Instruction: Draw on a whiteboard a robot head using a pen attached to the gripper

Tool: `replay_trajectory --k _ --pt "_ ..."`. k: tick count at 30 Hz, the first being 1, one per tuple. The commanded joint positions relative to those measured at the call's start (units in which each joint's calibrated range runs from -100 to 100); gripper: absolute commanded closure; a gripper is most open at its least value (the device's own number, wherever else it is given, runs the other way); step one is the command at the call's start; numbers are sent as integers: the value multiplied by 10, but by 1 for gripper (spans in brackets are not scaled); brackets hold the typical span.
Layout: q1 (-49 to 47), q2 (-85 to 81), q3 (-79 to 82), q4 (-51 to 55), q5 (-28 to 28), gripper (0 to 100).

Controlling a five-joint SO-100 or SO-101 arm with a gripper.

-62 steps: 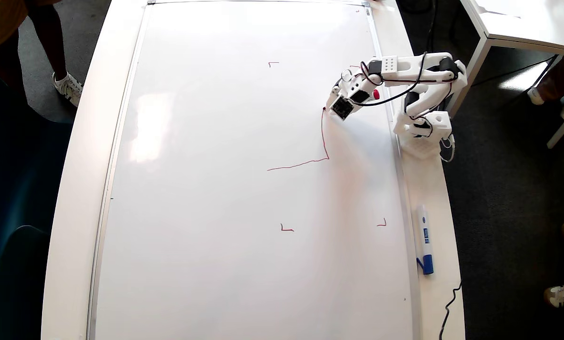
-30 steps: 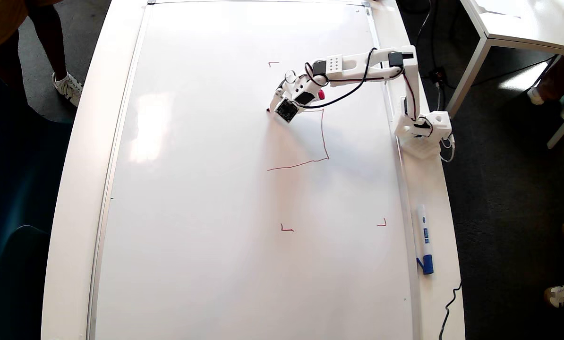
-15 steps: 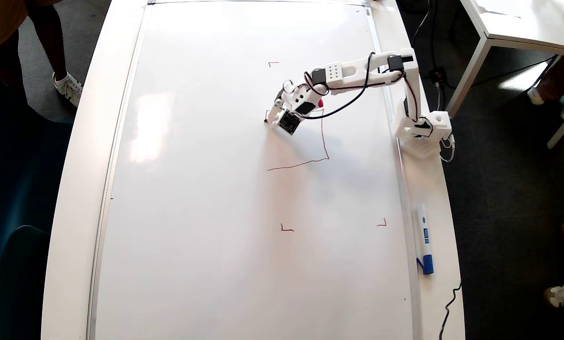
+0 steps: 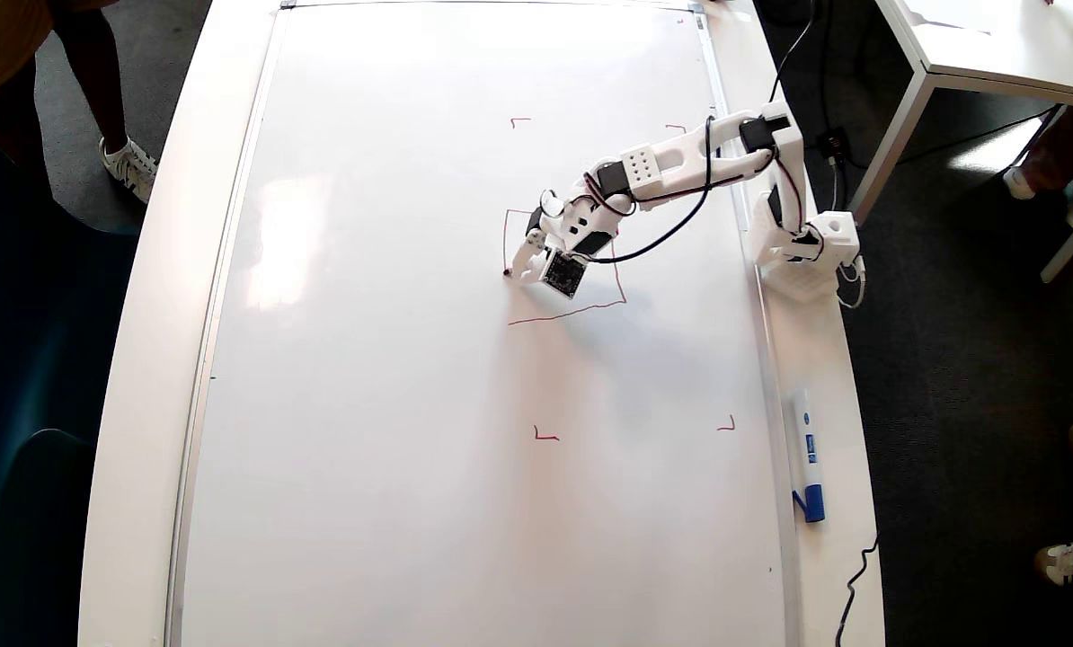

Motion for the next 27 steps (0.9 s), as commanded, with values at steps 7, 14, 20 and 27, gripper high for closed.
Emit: replay_trajectory --k 7,14,20,27 --pt "-58 4 -29 -1 -4 99" --pt "-84 15 -41 -2 -25 99" --pt "-89 49 -91 6 -24 99" --pt "-83 -16 -78 26 -21 99"
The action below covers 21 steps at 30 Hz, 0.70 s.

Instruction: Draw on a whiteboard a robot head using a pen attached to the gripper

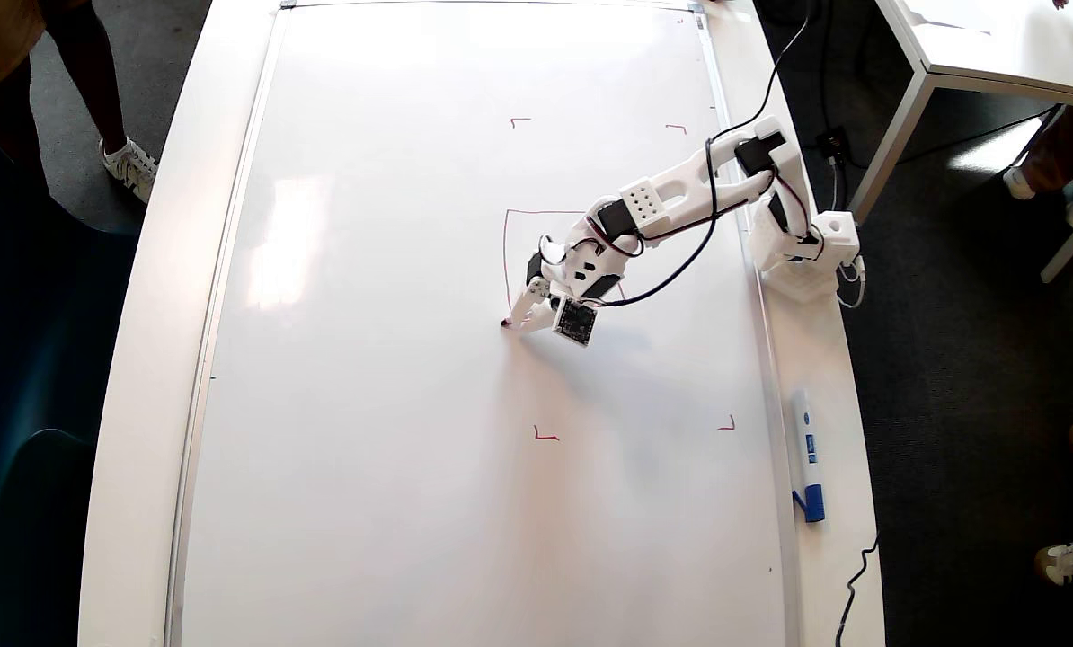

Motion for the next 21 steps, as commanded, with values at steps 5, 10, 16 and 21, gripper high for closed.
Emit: replay_trajectory --k 5,10,16,21 --pt "13 -134 79 45 2 99" --pt "31 -154 138 13 2 99" --pt "33 -119 122 -25 2 99" --pt "33 -100 126 -26 1 99"
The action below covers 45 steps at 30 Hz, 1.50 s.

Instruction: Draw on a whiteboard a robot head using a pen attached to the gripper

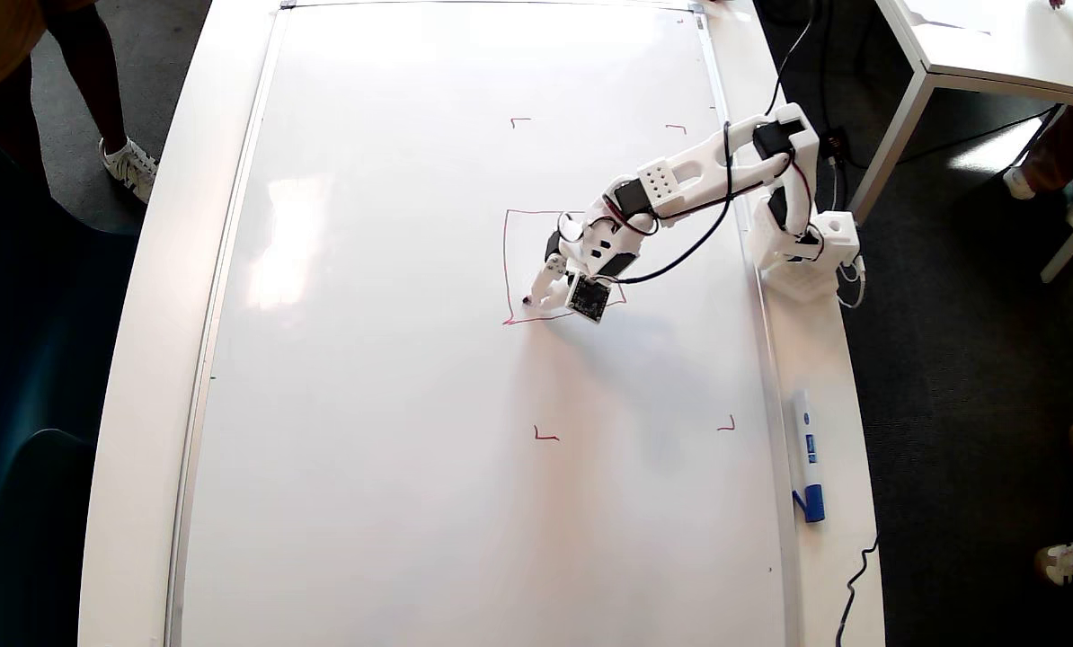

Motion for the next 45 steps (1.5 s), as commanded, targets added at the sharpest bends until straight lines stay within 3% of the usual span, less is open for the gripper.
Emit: replay_trajectory --k 1,15,34,45 --pt "3 7 -10 -6 0 99" --pt "-3 4 12 -1 -2 99" --pt "-11 -192 257 -4 -2 99" --pt "14 -206 274 -7 1 99"
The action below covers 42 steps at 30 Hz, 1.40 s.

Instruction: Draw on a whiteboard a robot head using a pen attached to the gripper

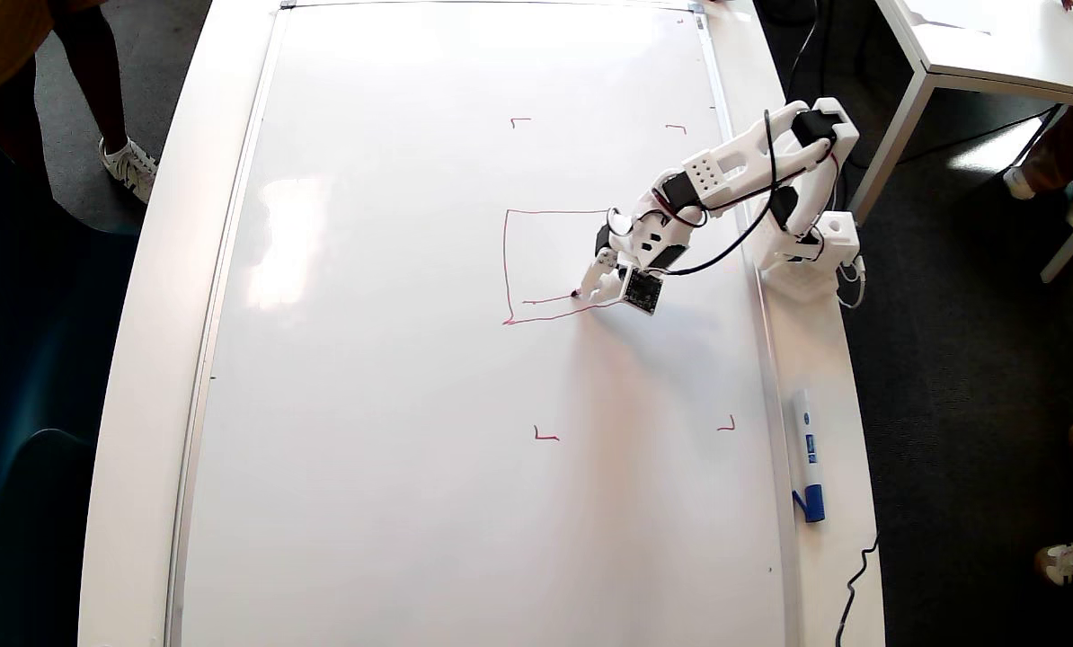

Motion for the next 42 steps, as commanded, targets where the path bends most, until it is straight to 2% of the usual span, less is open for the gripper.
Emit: replay_trajectory --k 1,13,25,42 --pt "26 -14 3 -2 2 99" --pt "77 -14 3 4 4 99" --pt "80 -1 -24 -4 4 99" --pt "78 147 -202 -3 4 99"
